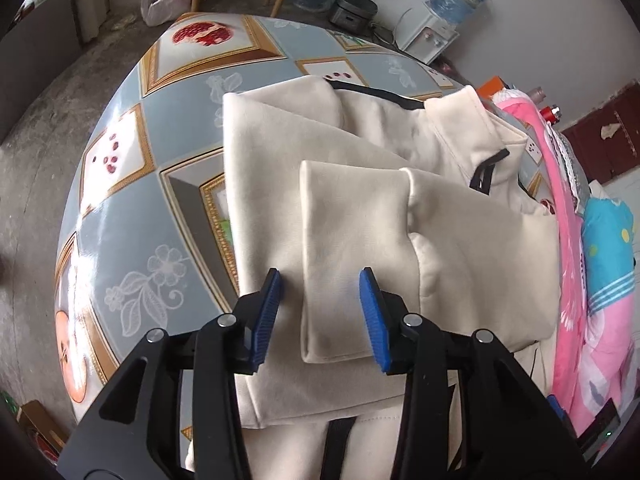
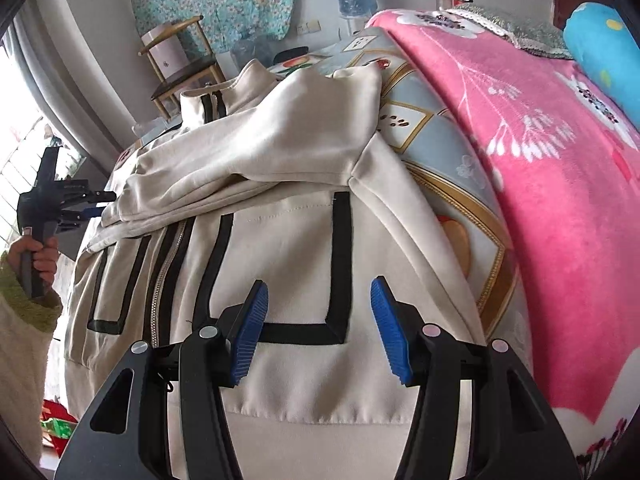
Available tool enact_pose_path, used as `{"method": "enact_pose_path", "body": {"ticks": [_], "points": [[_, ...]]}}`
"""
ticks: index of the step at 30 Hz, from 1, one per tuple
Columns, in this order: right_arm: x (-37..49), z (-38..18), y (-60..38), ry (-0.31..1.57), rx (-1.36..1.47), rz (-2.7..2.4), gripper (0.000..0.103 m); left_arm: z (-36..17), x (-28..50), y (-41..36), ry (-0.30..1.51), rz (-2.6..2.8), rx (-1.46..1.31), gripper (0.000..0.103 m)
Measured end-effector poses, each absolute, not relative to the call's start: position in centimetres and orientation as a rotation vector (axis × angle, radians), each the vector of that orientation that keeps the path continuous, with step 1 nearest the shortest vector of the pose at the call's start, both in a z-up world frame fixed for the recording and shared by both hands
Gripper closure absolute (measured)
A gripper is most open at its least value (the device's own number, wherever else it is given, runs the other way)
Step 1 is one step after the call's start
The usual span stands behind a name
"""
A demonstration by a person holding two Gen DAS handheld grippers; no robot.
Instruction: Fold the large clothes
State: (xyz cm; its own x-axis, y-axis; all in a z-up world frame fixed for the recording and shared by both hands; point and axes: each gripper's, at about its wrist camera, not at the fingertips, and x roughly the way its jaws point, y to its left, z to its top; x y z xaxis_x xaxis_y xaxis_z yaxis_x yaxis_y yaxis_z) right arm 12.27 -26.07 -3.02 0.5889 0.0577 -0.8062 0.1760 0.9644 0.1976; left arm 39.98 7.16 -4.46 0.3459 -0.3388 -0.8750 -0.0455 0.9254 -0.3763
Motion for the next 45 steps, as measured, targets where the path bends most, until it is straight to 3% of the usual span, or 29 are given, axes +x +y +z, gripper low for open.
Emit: {"method": "enact_pose_path", "body": {"ticks": [1,3,5,12,15,20,23,24,25,26,30,35,36,39,43,44,45], "points": [[12.2,-3.0,-26.3,0.943,0.268,-0.075,0.05,-4.3,39.9,6.9,1.202,-0.203,-0.35,0.078],[12.3,-3.0,-26.7,0.947,0.273,-0.077,0.05,-4.1,39.7,6.7,1.204,-0.225,-0.338,0.093],[12.7,-2.7,-27.1,0.953,0.274,-0.076,0.05,-3.2,39.3,6.4,1.176,-0.242,-0.306,0.099],[16.6,2.5,-30.3,0.88,0.264,-0.071,0.05,2.6,36.6,7.4,1.007,-0.28,-0.286,0.1],[21.0,3.2,-32.7,0.887,0.312,-0.063,0.05,1.5,36.5,8.7,1.036,-0.26,-0.315,0.1],[30.3,-0.9,-34.9,0.995,0.286,-0.127,0.052,-3.0,36.3,9.4,1.118,-0.212,-0.307,0.1],[33.7,-3.0,-35.0,1.052,0.284,-0.122,0.061,-3.5,35.9,9.6,1.111,-0.213,-0.301,0.1],[34.2,-3.5,-34.9,1.064,0.285,-0.115,0.07,-3.5,35.8,9.5,1.107,-0.214,-0.29,0.1],[34.8,-4.2,-34.6,1.084,0.277,-0.099,0.09,-3.5,35.8,9.5,1.1,-0.216,-0.279,0.1],[35.1,-4.3,-34.2,1.089,0.262,-0.102,0.097,-3.3,35.7,9.4,1.089,-0.22,-0.268,0.1],[34.3,-2.7,-33.6,1.029,0.238,-0.151,0.097,-1.5,34.8,8.8,1.028,-0.238,-0.208,0.1],[34.7,-3.9,-34.8,1.063,0.219,-0.222,0.095,-3.8,35.7,8.7,1.104,-0.191,-0.171,0.095],[34.1,-3.2,-35.0,1.047,0.217,-0.244,0.087,-3.5,35.5,9.0,1.087,-0.181,-0.178,0.094],[31.7,0.1,-34.1,0.94,0.168,-0.264,0.078,-1.8,34.6,9.7,1.013,-0.143,-0.157,0.095],[28.8,1.3,-28.7,0.893,0.078,-0.069,0.057,0.1,34.1,7.9,0.959,-0.234,-0.114,0.094],[28.5,0.3,-27.0,0.917,0.05,-0.014,0.056,-0.1,34.3,6.7,0.98,-0.26,-0.093,0.093],[28.4,-0.5,-25.9,0.938,0.031,0.01,0.056,-0.4,34.2,5.9,0.999,-0.272,-0.077,0.086]]}}
